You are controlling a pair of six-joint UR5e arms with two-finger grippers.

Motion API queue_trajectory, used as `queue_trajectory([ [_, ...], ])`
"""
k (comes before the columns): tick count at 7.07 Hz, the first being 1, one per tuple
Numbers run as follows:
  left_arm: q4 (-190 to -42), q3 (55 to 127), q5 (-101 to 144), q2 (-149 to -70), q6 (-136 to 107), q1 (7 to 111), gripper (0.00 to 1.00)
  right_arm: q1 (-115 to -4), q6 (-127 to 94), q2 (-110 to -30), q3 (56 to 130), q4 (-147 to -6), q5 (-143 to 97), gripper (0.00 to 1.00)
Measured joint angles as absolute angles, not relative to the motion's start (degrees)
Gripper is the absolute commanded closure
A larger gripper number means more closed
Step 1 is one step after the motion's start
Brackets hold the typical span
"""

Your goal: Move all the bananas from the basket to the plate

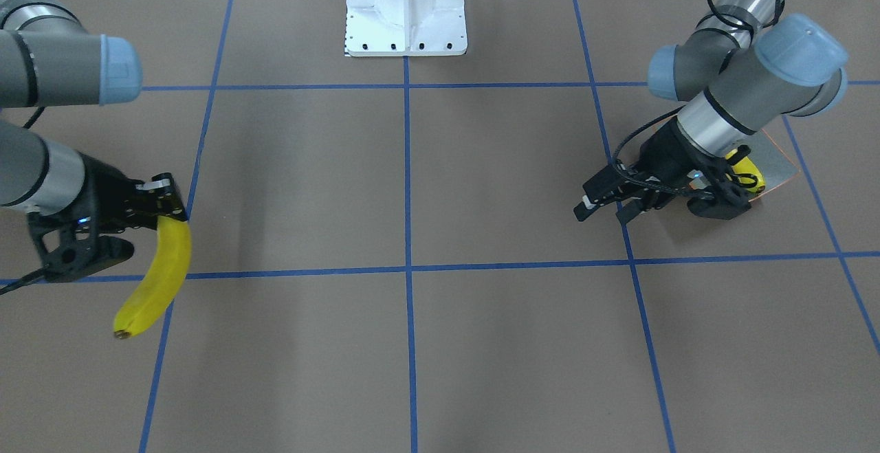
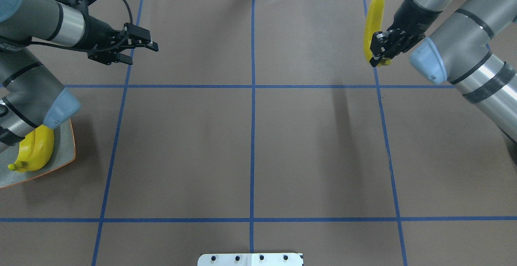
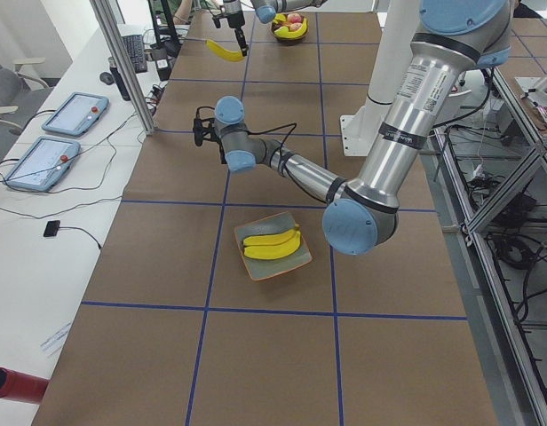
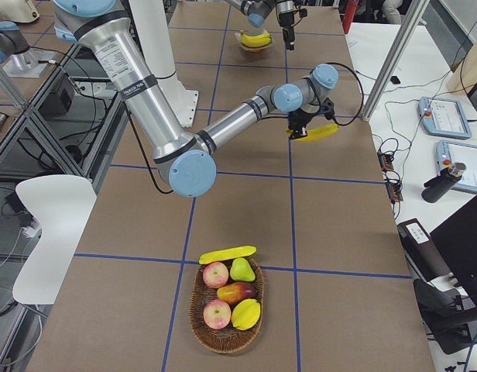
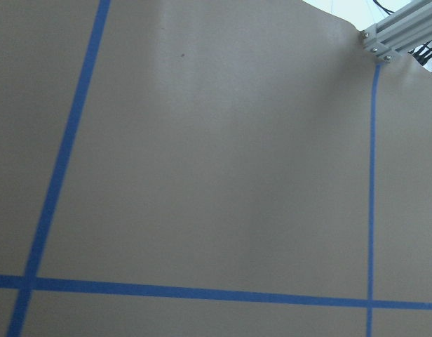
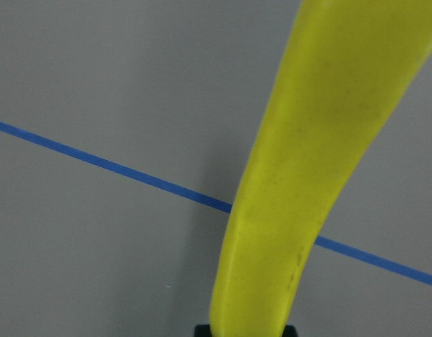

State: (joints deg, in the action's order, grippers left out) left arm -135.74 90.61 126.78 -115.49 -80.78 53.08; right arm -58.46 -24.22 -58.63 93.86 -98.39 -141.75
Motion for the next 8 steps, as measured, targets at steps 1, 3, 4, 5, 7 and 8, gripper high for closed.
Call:
queue_trajectory([
  [1, -137.01, 91.04, 125.06, -117.69, -83.99, 50.53, 0.00, -55.24, -30.83, -58.50, 96.78, -95.85, -142.06, 1.00],
  [3, -144.93, 91.44, 119.00, -120.26, -94.45, 45.15, 0.00, -50.43, -40.80, -58.43, 101.46, -92.90, -143.05, 1.00],
  [4, -149.78, 91.47, 115.77, -120.76, -100.11, 43.08, 0.00, -49.18, -43.41, -58.39, 102.58, -92.40, -145.38, 1.00],
  [5, -153.18, 91.49, 113.28, -121.31, -103.46, 41.22, 0.00, -48.35, -44.44, -58.37, 103.59, -92.25, -147.90, 1.00],
  [7, -155.78, 91.41, 110.90, -123.85, -105.19, 37.76, 0.00, -46.05, -44.95, -58.39, 106.25, -92.26, -150.65, 1.00],
  [8, -156.01, 91.25, 109.12, -125.15, -105.33, 35.91, 0.00, -44.41, -45.81, -58.36, 107.61, -92.24, -151.15, 1.00],
])
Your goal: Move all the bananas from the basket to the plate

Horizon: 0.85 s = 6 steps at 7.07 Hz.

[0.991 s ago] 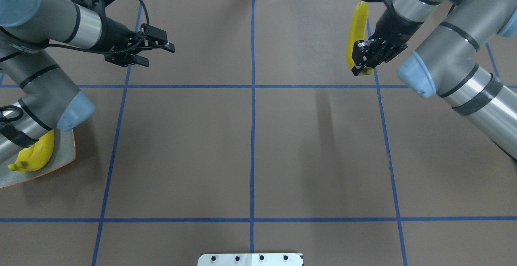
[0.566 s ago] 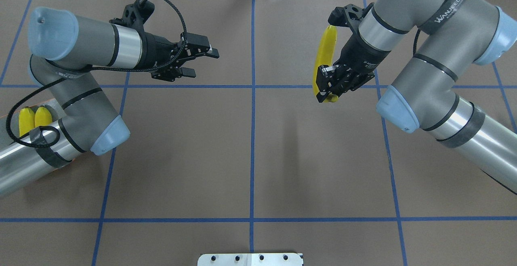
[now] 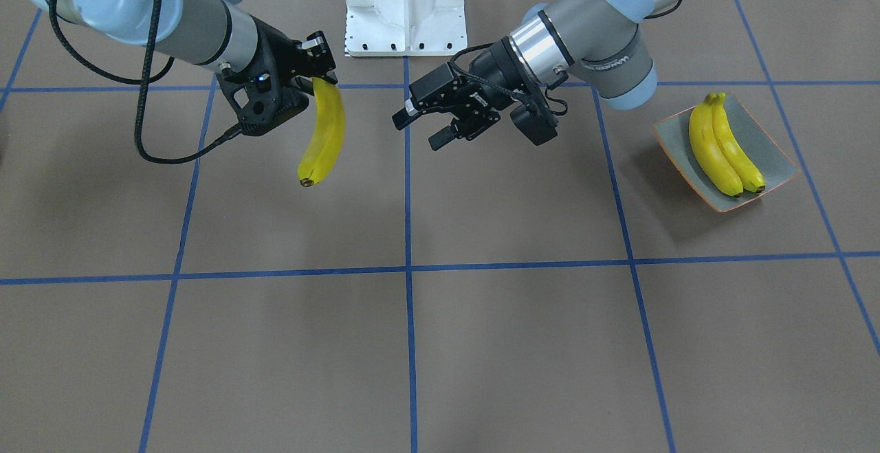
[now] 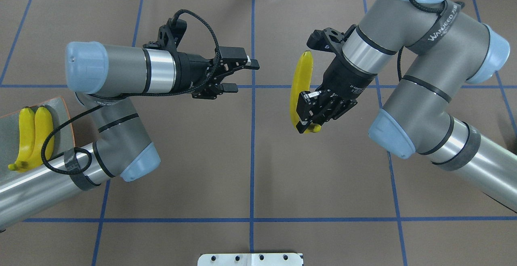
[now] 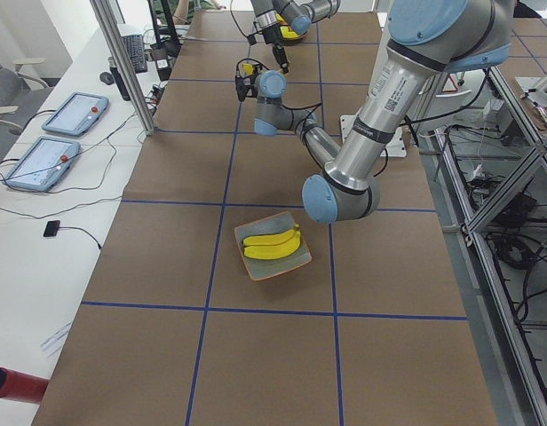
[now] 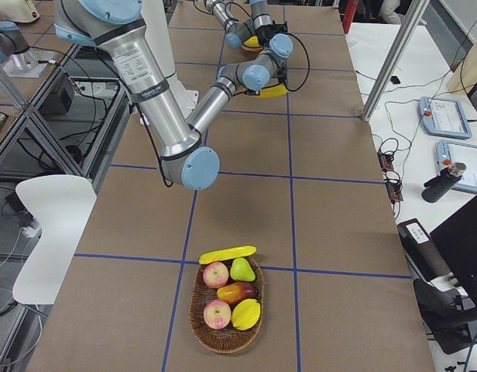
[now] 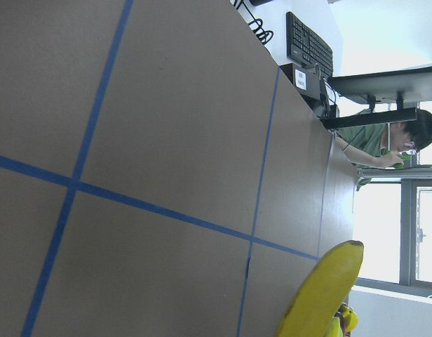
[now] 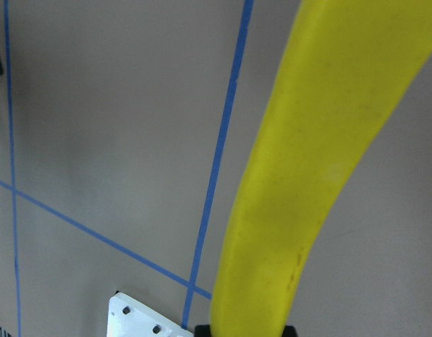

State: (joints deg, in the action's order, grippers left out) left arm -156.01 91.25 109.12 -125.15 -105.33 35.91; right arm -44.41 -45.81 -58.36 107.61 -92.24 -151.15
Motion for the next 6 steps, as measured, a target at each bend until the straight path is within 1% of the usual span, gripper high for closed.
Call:
queue_trajectory([
  [2, -156.03, 91.02, 106.21, -126.11, -105.32, 33.26, 0.00, -42.27, -48.68, -57.79, 109.23, -92.13, -151.39, 1.00],
  [6, -155.95, 90.53, 102.99, -126.75, -105.14, 29.32, 0.00, -41.68, -49.39, -57.58, 109.82, -92.09, -151.43, 1.00],
])
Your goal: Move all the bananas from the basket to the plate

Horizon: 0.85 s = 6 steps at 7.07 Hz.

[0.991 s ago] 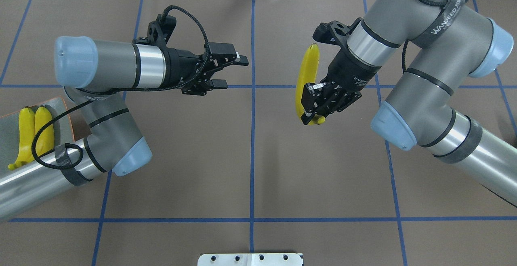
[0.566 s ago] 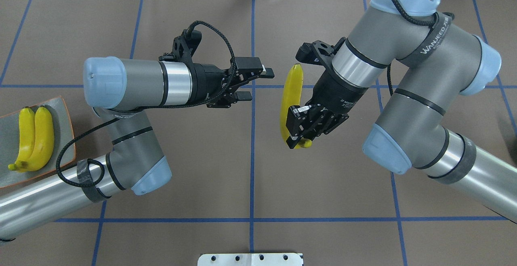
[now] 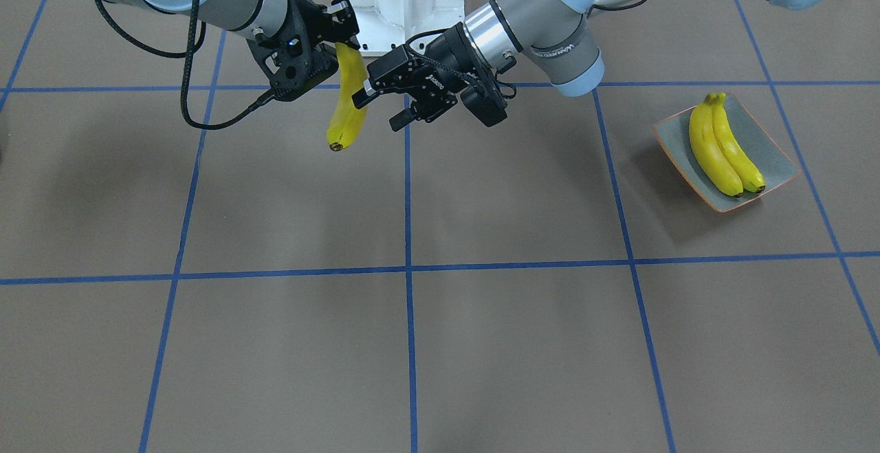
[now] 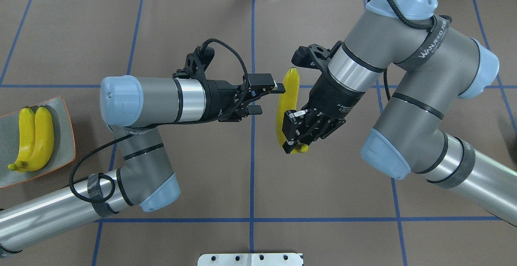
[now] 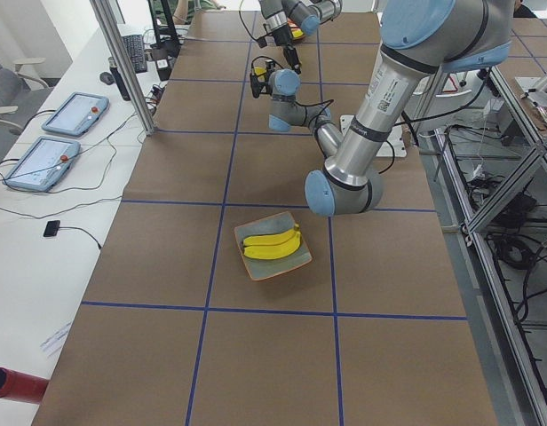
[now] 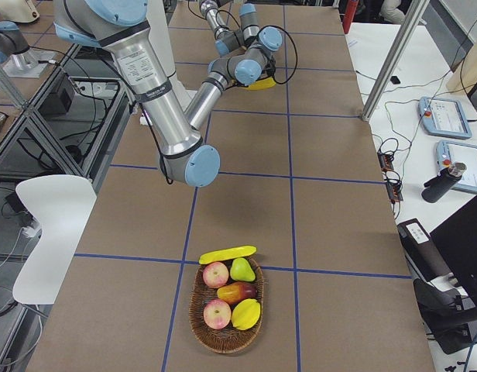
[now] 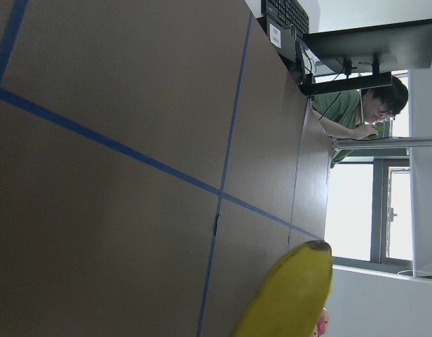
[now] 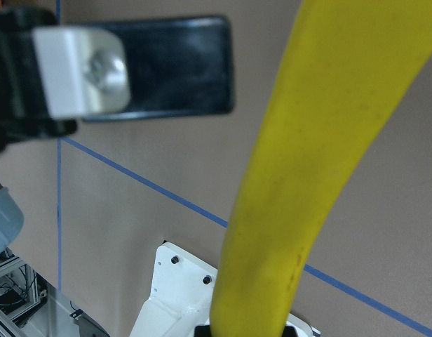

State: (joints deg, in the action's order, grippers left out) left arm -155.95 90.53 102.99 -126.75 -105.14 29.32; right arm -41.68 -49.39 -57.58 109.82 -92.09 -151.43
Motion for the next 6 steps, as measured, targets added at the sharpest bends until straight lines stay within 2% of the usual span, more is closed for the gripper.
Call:
queue_trajectory([
  [6, -155.86, 87.77, 101.52, -129.52, -104.89, 26.94, 0.03, -41.66, -49.48, -57.57, 109.75, -92.02, -151.43, 1.00],
])
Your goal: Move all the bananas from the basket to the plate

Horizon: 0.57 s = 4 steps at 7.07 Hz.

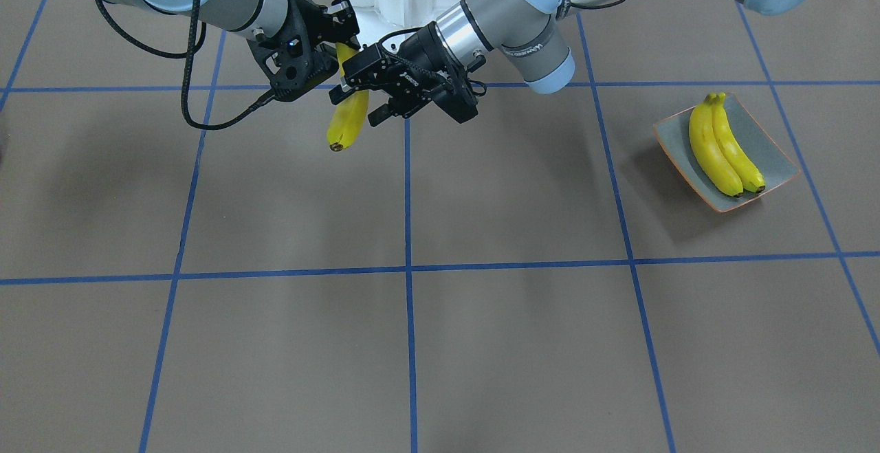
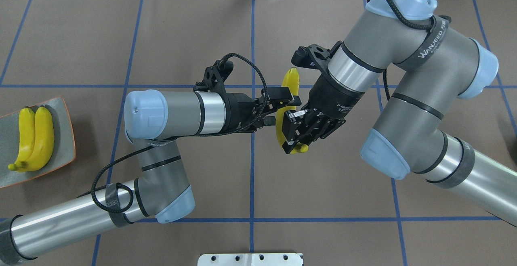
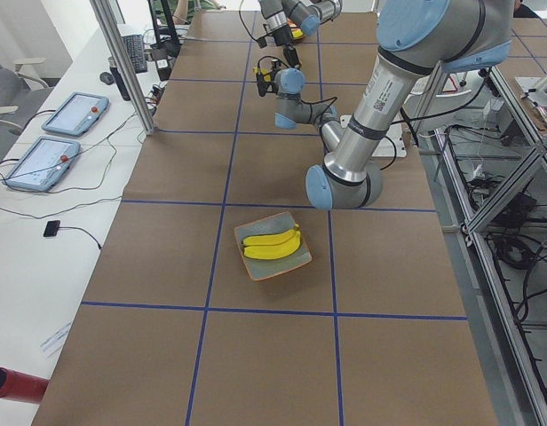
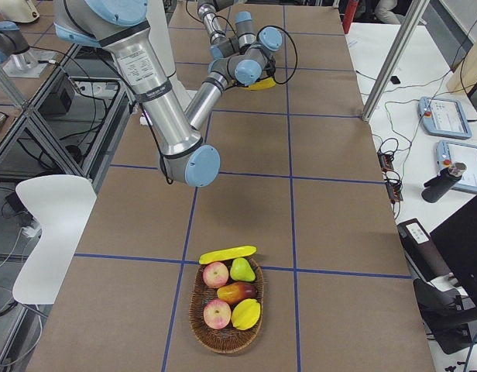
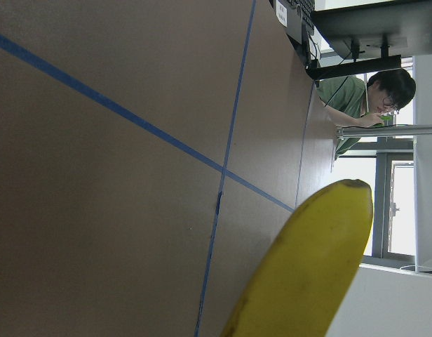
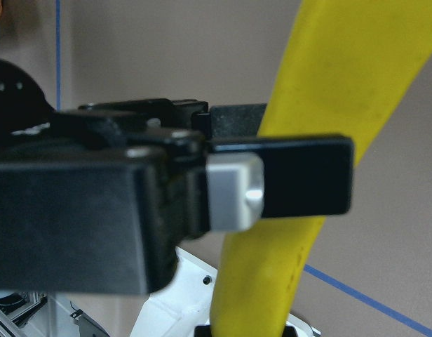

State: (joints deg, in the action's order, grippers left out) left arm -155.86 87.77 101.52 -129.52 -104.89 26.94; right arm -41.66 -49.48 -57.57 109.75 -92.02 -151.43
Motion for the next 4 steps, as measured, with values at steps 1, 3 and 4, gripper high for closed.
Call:
queue_trajectory([
  [1, -155.84, 87.58, 101.52, -129.72, -104.90, 26.82, 0.04, -41.66, -49.48, -57.58, 109.76, -92.00, -151.43, 1.00],
  [3, -155.83, 87.45, 101.52, -129.94, -104.92, 26.54, 0.22, -41.67, -49.48, -57.67, 109.77, -91.95, -151.49, 1.00],
  [4, -155.79, 87.40, 101.51, -130.11, -104.97, 26.47, 0.53, -41.71, -49.46, -57.71, 109.77, -91.94, -151.51, 1.00],
])
